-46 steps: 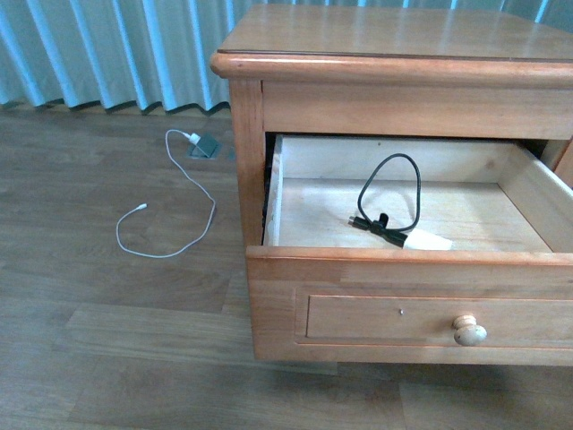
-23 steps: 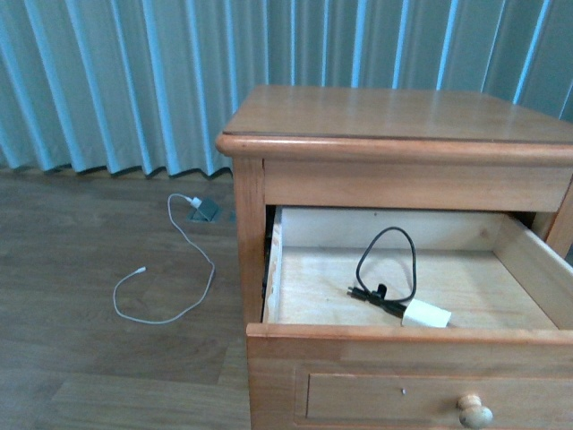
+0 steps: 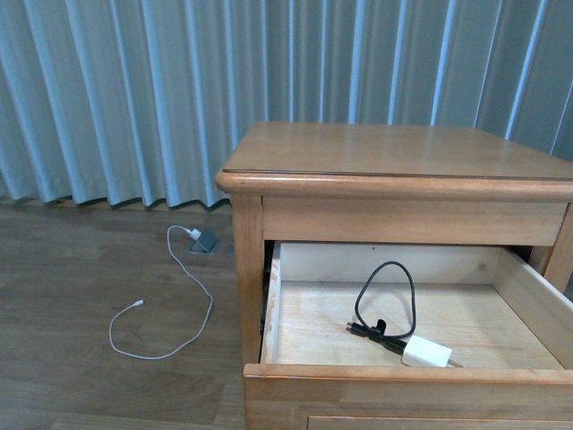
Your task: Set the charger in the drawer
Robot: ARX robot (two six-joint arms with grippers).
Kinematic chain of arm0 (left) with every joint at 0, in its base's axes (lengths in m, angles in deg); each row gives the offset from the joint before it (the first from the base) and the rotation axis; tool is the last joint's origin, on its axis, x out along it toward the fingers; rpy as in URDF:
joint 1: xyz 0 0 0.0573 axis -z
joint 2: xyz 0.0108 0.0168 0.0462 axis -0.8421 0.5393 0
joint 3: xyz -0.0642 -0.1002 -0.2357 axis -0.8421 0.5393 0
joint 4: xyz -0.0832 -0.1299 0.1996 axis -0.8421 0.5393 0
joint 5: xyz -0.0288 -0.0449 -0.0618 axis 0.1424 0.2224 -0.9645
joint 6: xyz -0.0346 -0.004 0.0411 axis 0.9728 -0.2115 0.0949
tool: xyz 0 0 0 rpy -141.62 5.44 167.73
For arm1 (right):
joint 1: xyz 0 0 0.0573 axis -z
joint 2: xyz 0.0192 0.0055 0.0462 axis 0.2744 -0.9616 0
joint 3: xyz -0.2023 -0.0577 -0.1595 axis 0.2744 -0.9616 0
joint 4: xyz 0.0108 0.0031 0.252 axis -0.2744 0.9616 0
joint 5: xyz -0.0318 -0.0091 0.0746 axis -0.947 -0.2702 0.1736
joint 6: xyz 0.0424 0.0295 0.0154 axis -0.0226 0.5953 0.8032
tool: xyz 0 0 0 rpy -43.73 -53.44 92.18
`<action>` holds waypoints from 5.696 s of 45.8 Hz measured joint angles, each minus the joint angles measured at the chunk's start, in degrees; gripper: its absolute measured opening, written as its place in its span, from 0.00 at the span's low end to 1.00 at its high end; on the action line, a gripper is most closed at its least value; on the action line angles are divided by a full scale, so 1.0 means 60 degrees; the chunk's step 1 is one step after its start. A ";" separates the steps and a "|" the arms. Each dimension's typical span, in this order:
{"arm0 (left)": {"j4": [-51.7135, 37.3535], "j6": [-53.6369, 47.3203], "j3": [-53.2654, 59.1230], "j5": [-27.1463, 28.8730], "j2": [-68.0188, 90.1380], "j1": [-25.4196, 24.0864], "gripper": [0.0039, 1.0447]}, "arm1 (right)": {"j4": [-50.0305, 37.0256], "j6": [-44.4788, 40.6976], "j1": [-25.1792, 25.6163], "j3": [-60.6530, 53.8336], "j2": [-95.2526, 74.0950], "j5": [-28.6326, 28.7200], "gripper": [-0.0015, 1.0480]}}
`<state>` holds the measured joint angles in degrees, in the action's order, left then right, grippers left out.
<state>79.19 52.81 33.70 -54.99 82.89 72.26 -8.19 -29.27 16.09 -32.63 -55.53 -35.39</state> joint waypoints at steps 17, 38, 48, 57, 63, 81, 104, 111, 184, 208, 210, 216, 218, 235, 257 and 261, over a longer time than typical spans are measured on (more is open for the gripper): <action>0.0594 0.0011 0.1501 -0.2193 -0.2087 -0.2320 0.04 | 0.0000 -0.0004 0.0000 0.0000 0.0000 0.0015 0.92; 0.0488 0.0011 0.2229 -0.2295 -0.2736 -0.2448 0.04 | 0.0000 -0.0004 0.0000 0.0000 0.0000 0.0011 0.92; 0.0415 0.0015 0.2641 -0.2299 -0.3147 -0.2452 0.04 | 0.0000 -0.0004 0.0000 0.0000 0.0000 0.0011 0.92; 0.0419 0.0011 0.2718 -0.2299 -0.3249 -0.2455 0.04 | 0.0000 0.0000 0.0000 0.0000 0.0000 0.0011 0.92; 0.0419 0.0011 0.2718 -0.2295 -0.3249 -0.2455 0.04 | 0.0000 0.0000 0.0000 0.0000 0.0000 0.0011 0.92; 0.0419 0.0022 0.2718 -0.2299 -0.3249 -0.2455 0.57 | 0.4142 -0.0127 -0.0688 0.1523 -0.2863 0.1781 0.92; 0.0419 0.0015 0.2718 -0.2299 -0.3249 -0.2455 0.94 | 0.0718 0.1727 -0.1810 0.3920 -0.9916 0.1483 0.92; 0.0419 0.0015 0.2718 -0.2295 -0.3249 -0.2455 0.94 | -0.0018 0.1982 -0.1931 0.4521 -1.1446 0.1115 0.92; 0.0419 0.0015 0.2718 -0.2295 -0.3249 -0.2455 0.94 | -0.4896 0.0415 -0.2535 1.0772 -1.8575 -0.2331 0.92; 0.0419 0.0015 0.2718 -0.2299 -0.3249 -0.2455 0.94 | -0.3457 0.0423 -0.1789 0.5071 -1.0739 -0.0222 0.92; 0.0419 0.0011 0.2718 -0.2299 -0.3249 -0.2455 0.94 | -0.3045 0.0488 -0.1654 0.4681 -0.9879 -0.0066 0.92; 0.0419 0.0015 0.2718 -0.2299 -0.3249 -0.2455 0.94 | -0.1486 0.0729 -0.1173 0.3687 -0.7242 0.0554 0.92; 0.0419 0.0015 0.2718 -0.2299 -0.3249 -0.2455 0.94 | -0.0889 0.0820 -0.0994 0.3421 -0.6375 0.0743 0.92; 0.0419 0.0015 0.2718 -0.2291 -0.3249 -0.2455 0.94 | -0.0987 0.0543 -0.0120 0.1759 -0.3195 0.0069 0.76; 0.0419 0.0011 0.2718 -0.2295 -0.3257 -0.2455 0.94 | -0.0911 0.0022 -0.0025 0.0073 -0.1024 0.0007 0.02; 0.0419 0.0015 0.2718 -0.2299 -0.3257 -0.2455 0.94 | -0.0688 0.0022 -0.0025 -0.0058 -0.0630 0.0007 0.02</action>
<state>81.70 52.90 50.01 -68.78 63.35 57.53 -12.32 -29.14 15.94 -32.98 -59.31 -35.34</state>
